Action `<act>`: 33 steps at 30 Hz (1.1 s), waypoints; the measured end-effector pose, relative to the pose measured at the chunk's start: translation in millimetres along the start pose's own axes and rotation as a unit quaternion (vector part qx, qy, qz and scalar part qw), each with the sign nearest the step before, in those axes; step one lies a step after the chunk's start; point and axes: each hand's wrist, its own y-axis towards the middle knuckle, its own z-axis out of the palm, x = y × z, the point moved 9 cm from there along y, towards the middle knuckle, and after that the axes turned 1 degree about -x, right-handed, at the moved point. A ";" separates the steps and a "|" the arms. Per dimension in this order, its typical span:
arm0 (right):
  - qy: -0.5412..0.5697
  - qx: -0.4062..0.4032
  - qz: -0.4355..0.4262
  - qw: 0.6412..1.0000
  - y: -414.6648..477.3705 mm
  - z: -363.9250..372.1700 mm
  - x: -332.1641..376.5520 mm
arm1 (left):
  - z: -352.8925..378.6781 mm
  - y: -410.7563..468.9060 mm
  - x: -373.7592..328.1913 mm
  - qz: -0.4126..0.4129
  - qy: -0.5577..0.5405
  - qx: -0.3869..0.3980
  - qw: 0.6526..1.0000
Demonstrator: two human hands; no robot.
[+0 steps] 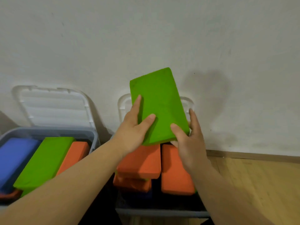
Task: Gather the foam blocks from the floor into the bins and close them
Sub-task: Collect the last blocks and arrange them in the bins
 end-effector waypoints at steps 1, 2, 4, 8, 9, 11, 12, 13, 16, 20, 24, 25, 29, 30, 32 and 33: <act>0.001 0.045 0.003 0.999 -2.2 12.6 -5.2 | -7.5 1.3 -1.0 -0.003 0.035 -0.014 0.999; -0.012 0.083 -0.004 0.996 -5.1 23.2 -6.7 | -15.9 2.1 -1.0 -0.004 0.082 -0.030 0.996; -0.041 0.140 -0.020 0.989 -10.5 38.2 -11.9 | -31.6 0.6 -6.0 -0.003 0.162 -0.054 0.985; -0.045 0.184 0.027 0.982 -10.6 43.0 -40.9 | -41.6 1.1 -3.8 -0.045 0.259 -0.019 0.965; -0.080 0.181 0.031 0.980 -10.2 42.6 -51.1 | -37.9 -1.0 2.4 -0.058 0.301 0.000 0.952; -0.161 0.165 0.031 0.973 -12.8 41.0 -69.2 | -25.1 -8.7 19.9 -0.056 0.424 0.026 0.904; -0.168 0.160 0.036 0.972 -15.5 41.3 -75.6 | -17.5 -13.5 26.2 -0.039 0.460 0.030 0.887; -0.140 0.158 0.045 0.976 -17.6 42.2 -81.5 | -10.7 -16.9 31.2 -0.022 0.463 0.031 0.886; -0.071 0.142 0.080 0.984 -14.0 39.7 -95.4 | -3.0 -13.2 39.9 -0.005 0.437 0.030 0.899; -0.057 0.158 0.087 0.982 -7.7 42.0 -94.5 | -2.0 -6.3 46.3 -0.012 0.467 0.068 0.882; -0.070 0.183 0.079 0.977 -9.4 43.9 -90.0 | -6.2 -6.9 44.6 -0.006 0.492 0.055 0.869; -0.077 0.189 0.087 0.975 -11.0 45.4 -88.6 | -6.9 -7.3 44.3 -0.005 0.494 0.053 0.868; -0.046 0.199 0.121 0.971 -11.0 46.0 -98.5 | -8.5 -9.2 48.9 -0.011 0.480 0.058 0.875; -0.021 0.198 0.145 0.969 -11.7 46.4 -108.8 | -8.7 -9.6 49.6 -0.011 0.475 0.061 0.878; 0.023 0.189 0.203 0.960 -16.5 46.2 -134.4 | -8.6 -10.0 49.5 -0.012 0.469 0.064 0.881; 0.019 0.182 0.224 0.957 -19.6 45.1 -145.1 | -7.9 -10.9 48.0 -0.013 0.472 0.064 0.879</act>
